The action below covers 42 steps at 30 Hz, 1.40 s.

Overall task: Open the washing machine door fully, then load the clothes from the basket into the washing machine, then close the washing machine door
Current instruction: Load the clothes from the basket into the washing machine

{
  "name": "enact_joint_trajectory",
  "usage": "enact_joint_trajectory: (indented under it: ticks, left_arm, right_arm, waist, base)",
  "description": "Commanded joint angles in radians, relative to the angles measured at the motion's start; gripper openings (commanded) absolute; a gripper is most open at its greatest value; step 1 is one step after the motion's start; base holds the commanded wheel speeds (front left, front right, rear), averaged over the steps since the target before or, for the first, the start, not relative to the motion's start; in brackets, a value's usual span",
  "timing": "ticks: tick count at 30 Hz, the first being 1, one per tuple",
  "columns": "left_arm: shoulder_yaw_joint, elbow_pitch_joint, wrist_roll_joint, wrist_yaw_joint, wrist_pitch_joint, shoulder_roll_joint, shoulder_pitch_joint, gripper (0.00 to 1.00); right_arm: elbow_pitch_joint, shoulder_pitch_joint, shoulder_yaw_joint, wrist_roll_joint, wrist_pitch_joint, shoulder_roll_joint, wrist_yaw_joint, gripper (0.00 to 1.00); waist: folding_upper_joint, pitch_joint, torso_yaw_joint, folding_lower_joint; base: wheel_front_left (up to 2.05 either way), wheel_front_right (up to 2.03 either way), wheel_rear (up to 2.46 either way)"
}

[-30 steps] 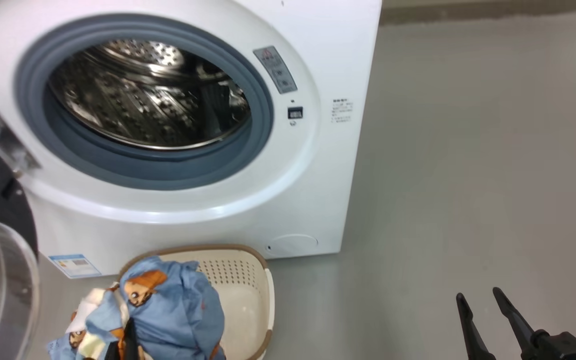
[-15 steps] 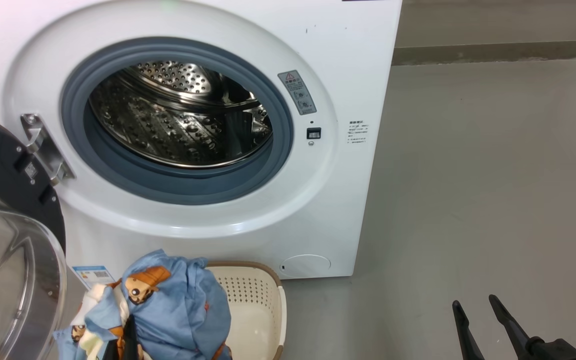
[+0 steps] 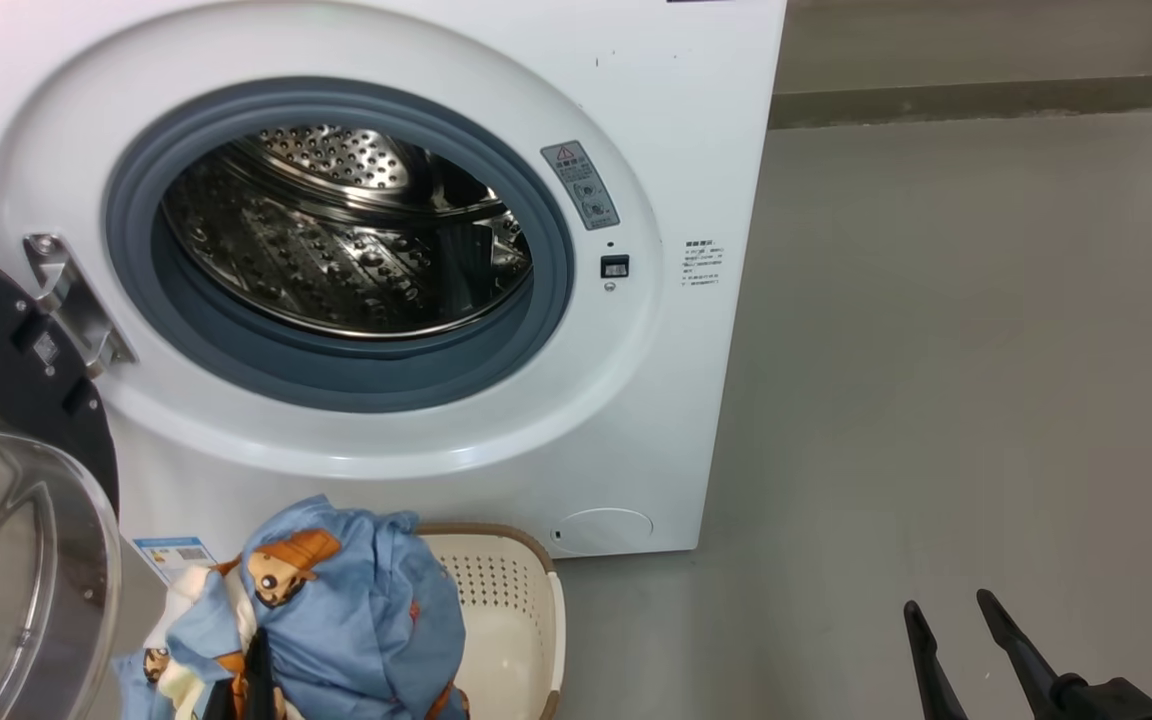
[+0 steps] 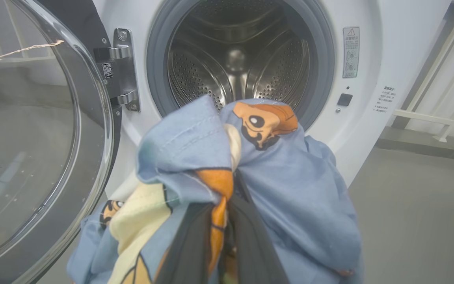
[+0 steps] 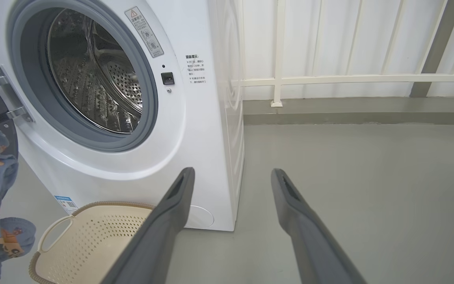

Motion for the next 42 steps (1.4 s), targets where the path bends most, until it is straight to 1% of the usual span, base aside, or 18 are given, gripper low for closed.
enact_joint_trajectory:
  ticks: [1, 9, 13, 16, 19, 24, 27, 30, 33, 34, 36, 42]
  left_arm:
    - [0.032, -0.034, 0.010, 0.001, -0.009, 0.009, -0.032, 0.00]
    - [0.037, -0.026, 0.008, -0.010, -0.009, 0.009, -0.086, 0.00]
    - [0.045, -0.011, -0.032, -0.008, -0.009, 0.009, -0.120, 0.00]
    - [0.049, 0.011, -0.038, -0.014, -0.009, 0.009, -0.155, 0.00]
    - [0.063, 0.036, -0.025, -0.022, -0.009, 0.009, -0.209, 0.00]
    - [0.113, 0.098, 0.038, -0.033, -0.009, 0.013, -0.318, 0.00]
    - [0.143, 0.146, 0.065, -0.042, -0.009, 0.029, -0.389, 0.00]
    - [0.171, 0.204, 0.089, -0.042, -0.009, 0.056, -0.465, 0.00]
    - [0.207, 0.276, 0.106, -0.023, -0.009, 0.089, -0.541, 0.00]
    - [0.207, 0.276, 0.106, -0.023, -0.009, 0.089, -0.541, 0.00]
    - [0.227, 0.312, 0.112, -0.016, -0.009, 0.111, -0.594, 0.00]
    - [0.242, 0.402, 0.146, -0.002, -0.009, 0.166, -0.763, 0.00]
  right_arm:
    - [-0.025, -0.017, 0.030, -0.013, -0.005, -0.006, 0.002, 1.00]
    - [-0.021, -0.033, 0.046, -0.003, -0.005, -0.005, 0.002, 1.00]
    - [-0.020, -0.041, 0.053, 0.005, -0.005, -0.001, 0.002, 1.00]
    - [-0.022, -0.050, 0.055, 0.012, -0.005, 0.002, 0.002, 1.00]
    - [-0.023, -0.066, 0.058, 0.021, -0.005, 0.004, 0.002, 1.00]
    - [-0.023, -0.094, 0.059, 0.033, -0.005, 0.007, 0.002, 1.00]
    - [-0.021, -0.112, 0.064, 0.042, -0.005, 0.009, 0.002, 1.00]
    - [-0.019, -0.128, 0.068, 0.050, -0.005, 0.010, 0.002, 1.00]
    - [-0.017, -0.147, 0.079, 0.057, -0.005, 0.010, 0.002, 1.00]
    - [-0.017, -0.147, 0.079, 0.057, -0.005, 0.010, 0.002, 1.00]
    - [-0.016, -0.161, 0.089, 0.064, -0.005, 0.011, 0.002, 1.00]
    - [-0.016, -0.201, 0.113, 0.079, -0.005, 0.011, 0.002, 1.00]
  waist:
    - [-0.0001, 0.006, -0.004, 0.0000]
    - [-0.0001, 0.030, -0.049, 0.0000]
    - [-0.0001, 0.047, -0.085, 0.0000]
    - [-0.0001, 0.069, -0.115, 0.0000]
    - [-0.0001, 0.098, -0.143, 0.0000]
    - [-0.0001, 0.149, -0.191, 0.0000]
    - [-0.0001, 0.181, -0.218, 0.0000]
    - [-0.0001, 0.216, -0.242, 0.0000]
    - [-0.0001, 0.253, -0.268, 0.0000]
    - [-0.0001, 0.253, -0.268, 0.0000]
    - [-0.0001, 0.281, -0.286, 0.0000]
    - [-0.0001, 0.375, -0.315, 0.0000]
  base:
    - [0.00, 0.00, 0.00]
    - [0.00, 0.00, 0.00]
    - [0.00, 0.00, 0.00]
    - [0.00, 0.00, 0.00]
    - [0.00, 0.00, 0.00]
    - [0.00, 0.00, 0.00]
    - [0.00, 0.00, 0.00]
    - [0.00, 0.00, 0.00]
    - [0.00, 0.00, 0.00]
    - [0.00, 0.00, 0.00]
    - [0.00, 0.00, 0.00]
    - [0.00, 0.00, 0.00]
